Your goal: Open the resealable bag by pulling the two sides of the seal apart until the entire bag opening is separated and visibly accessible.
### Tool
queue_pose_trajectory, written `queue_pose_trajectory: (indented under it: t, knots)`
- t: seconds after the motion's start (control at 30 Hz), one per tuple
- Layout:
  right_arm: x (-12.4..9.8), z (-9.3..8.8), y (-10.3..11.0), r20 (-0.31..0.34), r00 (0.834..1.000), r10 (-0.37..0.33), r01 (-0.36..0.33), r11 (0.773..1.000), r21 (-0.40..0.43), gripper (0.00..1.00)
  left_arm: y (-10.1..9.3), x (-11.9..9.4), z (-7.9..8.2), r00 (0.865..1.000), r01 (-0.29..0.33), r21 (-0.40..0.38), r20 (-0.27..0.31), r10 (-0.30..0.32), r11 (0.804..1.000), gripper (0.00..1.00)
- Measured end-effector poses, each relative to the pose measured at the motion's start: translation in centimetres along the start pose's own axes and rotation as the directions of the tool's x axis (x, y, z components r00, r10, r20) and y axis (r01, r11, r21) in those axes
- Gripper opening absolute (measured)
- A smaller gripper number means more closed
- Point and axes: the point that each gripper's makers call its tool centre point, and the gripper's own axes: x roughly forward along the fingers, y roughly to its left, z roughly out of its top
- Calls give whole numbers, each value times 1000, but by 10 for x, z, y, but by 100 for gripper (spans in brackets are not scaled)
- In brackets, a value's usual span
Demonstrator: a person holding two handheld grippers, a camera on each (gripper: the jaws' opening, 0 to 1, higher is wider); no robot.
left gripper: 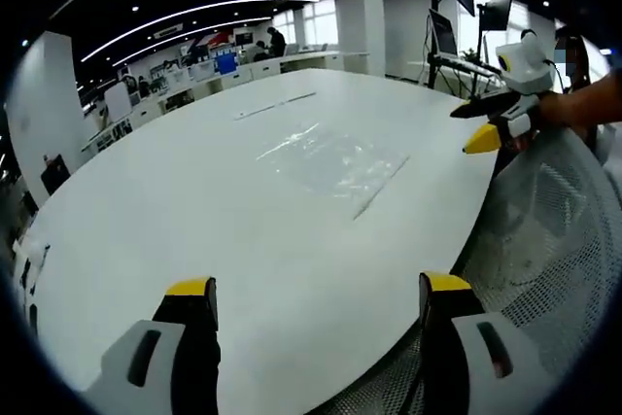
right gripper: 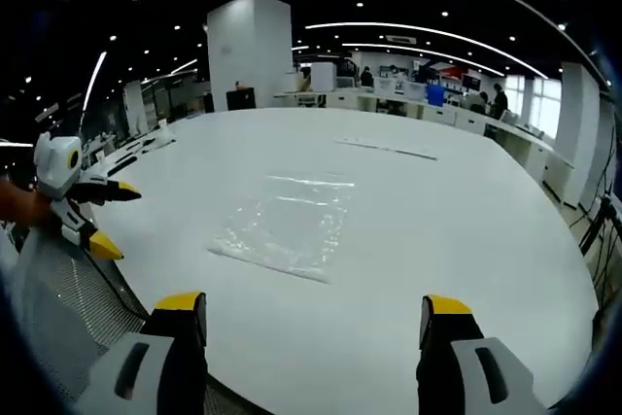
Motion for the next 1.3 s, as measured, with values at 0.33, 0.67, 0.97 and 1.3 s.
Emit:
queue_pose_trajectory:
  t: [0.33, 0.67, 0.97, 1.3]
  knots:
    - [0, -1, 0, -5, 1000, 1, -1, 1000, 0, 91, 0, 1, -2, 1000, 8, 0, -7, -8, 1000, 85]
    - [0, 0, 1, -5, 1000, -2, 2, 1000, 3, 91, -2, 1, -1, 1000, 14, 24, -7, -14, 1000, 83]
    - [1, 0, 1, -4, 1000, 1, -1, 1000, -1, 91, -3, 1, -3, 1000, 22, 26, -15, -22, 999, 80]
    - [1, -1, 1, -8, 1000, 3, -3, 1000, 0, 90, -3, 2, -4, 1000, 24, 29, -19, -24, 999, 79]
